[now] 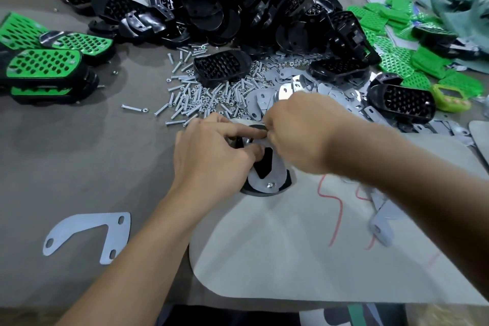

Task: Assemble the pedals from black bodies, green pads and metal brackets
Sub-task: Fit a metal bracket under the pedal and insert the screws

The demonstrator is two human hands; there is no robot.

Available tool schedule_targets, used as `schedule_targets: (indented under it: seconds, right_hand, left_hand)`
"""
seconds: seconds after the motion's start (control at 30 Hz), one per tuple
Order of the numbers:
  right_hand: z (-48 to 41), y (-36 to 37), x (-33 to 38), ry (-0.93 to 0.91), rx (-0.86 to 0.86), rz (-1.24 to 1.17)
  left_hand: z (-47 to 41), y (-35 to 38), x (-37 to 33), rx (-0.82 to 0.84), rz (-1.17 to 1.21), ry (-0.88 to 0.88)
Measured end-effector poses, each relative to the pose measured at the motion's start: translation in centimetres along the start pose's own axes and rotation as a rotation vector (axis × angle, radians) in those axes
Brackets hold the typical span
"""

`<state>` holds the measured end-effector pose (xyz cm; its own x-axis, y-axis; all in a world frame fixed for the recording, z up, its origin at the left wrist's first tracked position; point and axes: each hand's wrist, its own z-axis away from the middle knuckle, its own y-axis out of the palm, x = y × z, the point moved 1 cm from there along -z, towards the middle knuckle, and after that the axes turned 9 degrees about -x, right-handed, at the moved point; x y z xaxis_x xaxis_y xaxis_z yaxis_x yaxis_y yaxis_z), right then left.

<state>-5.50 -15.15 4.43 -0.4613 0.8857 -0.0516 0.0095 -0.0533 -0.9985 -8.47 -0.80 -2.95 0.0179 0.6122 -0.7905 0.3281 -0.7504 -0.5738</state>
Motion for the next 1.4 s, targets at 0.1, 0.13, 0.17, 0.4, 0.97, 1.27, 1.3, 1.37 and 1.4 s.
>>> schedule_targets:
  seconds: [0.1, 0.13, 0.17, 0.4, 0.97, 1.27, 1.3, 1.37, 1.4]
  right_hand:
    - [-2.0, -1.0, -1.4, 0.082, -0.191, -0.165]
    - [-2.8, -1.0, -1.5, 0.078, -0.249, -0.193]
    - [-3.5, -0.9, -1.1, 0.056, -0.260, -0.214]
    - [-8.3, 1.6, 1.0, -0.070, -0.172, -0.094]
    - [-9.2, 1.8, 2.0, 0.000, -0.217, -0.107]
    - [-9.3, 2.2, 2.5, -0.062, -0.225, -0.082]
    - [-9.4, 2.2, 2.5, -0.069, -0.237, -0.068]
    - [-9.4, 2.3, 2.6, -0.079, -0.267, -0.038]
    - [-9.4, 2.4, 2.7, -0.077, -0.277, -0.031]
  left_hand:
    - [0.0, 0.0, 0.0, 0.010, 0.009, 0.003]
    - [0.0, 0.0, 0.0, 0.010, 0.007, -0.002]
    - [0.0, -0.1, -0.1, 0.010, 0.006, -0.008]
    - [0.0, -0.2, -0.3, 0.015, -0.001, 0.007]
    - [0.1, -0.4, -0.7, 0.016, -0.047, -0.049]
    - [-0.1, -0.2, -0.4, 0.012, -0.038, -0.085]
    - [-0.2, -0.2, -0.4, 0.021, -0.036, -0.094]
    - [-0.2, -0.3, -0.4, 0.039, -0.037, -0.103]
    - [-0.3, -0.4, -0.3, 0.044, -0.038, -0.104]
